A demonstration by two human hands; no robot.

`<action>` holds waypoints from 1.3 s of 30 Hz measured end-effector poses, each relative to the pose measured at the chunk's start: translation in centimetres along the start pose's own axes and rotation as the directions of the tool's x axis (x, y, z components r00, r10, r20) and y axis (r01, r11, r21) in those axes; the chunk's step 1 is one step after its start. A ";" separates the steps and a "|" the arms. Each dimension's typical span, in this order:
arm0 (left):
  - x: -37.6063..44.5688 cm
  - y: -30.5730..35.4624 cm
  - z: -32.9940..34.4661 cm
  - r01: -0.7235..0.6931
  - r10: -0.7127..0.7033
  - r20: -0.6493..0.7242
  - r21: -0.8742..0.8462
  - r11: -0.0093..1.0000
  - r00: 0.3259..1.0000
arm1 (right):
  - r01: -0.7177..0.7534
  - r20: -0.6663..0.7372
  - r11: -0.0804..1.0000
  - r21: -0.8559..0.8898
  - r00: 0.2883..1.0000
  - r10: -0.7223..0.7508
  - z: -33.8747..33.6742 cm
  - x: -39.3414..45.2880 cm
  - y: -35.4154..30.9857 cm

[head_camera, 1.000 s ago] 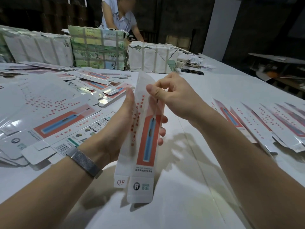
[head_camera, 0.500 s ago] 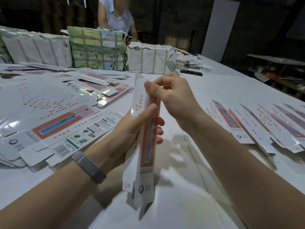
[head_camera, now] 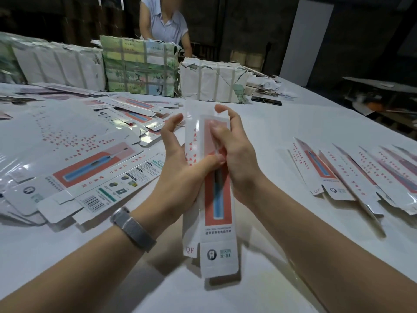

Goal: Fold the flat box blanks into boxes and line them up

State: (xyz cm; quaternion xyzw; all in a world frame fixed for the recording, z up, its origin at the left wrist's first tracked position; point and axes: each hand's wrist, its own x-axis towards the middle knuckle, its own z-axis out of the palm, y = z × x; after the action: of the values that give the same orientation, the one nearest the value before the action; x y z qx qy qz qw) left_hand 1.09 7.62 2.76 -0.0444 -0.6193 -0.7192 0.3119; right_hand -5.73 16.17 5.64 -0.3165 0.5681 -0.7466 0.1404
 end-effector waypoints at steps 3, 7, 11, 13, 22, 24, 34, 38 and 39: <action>-0.3 -0.6 0.1 -0.044 0.043 0.061 0.025 0.999 0.997 | -0.010 0.022 0.999 -0.039 1.000 0.010 0.2 -0.2 0.0; -0.2 -0.8 -0.2 -0.122 0.114 0.093 0.094 0.988 0.989 | 0.024 0.024 0.998 -0.050 0.999 -0.022 0.3 -0.2 -0.1; -0.1 -0.6 -0.5 -0.170 0.153 0.146 0.111 0.979 0.977 | 0.032 -0.009 0.999 -0.020 0.999 -0.032 0.4 -0.1 0.2; 0.0 -0.6 -0.4 -0.166 0.147 0.164 0.113 0.980 0.975 | 0.033 -0.058 0.999 -0.025 0.998 -0.035 0.4 -0.1 0.4; 0.7 -0.6 -0.8 0.006 -0.009 0.203 0.016 1.000 0.979 | 0.100 -0.174 0.990 -0.096 0.978 -0.116 0.4 -0.3 0.1; 0.7 -0.5 -0.7 0.004 -0.006 0.187 0.009 1.000 0.982 | 0.108 -0.163 0.992 -0.068 0.980 -0.118 0.5 -0.3 0.2; 0.4 0.0 -0.2 0.113 -0.086 0.182 -0.144 0.983 0.980 | 0.120 -0.167 0.991 0.057 0.980 -0.109 -0.1 0.0 -0.2; 0.5 -0.3 -0.5 0.121 -0.097 0.194 -0.118 0.986 0.976 | 0.081 -0.134 0.995 0.052 0.988 -0.074 -0.4 0.1 -0.3; 0.5 -0.4 -0.6 0.119 -0.098 0.201 -0.095 0.988 0.975 | 0.053 -0.124 0.996 0.076 0.991 -0.043 -0.5 0.3 -0.3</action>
State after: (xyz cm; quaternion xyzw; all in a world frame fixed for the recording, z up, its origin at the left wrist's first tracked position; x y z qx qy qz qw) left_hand 0.67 6.88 2.52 -0.0977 -0.6093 -0.7592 0.2068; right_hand -6.23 16.48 5.97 -0.2779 0.5377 -0.7898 0.0997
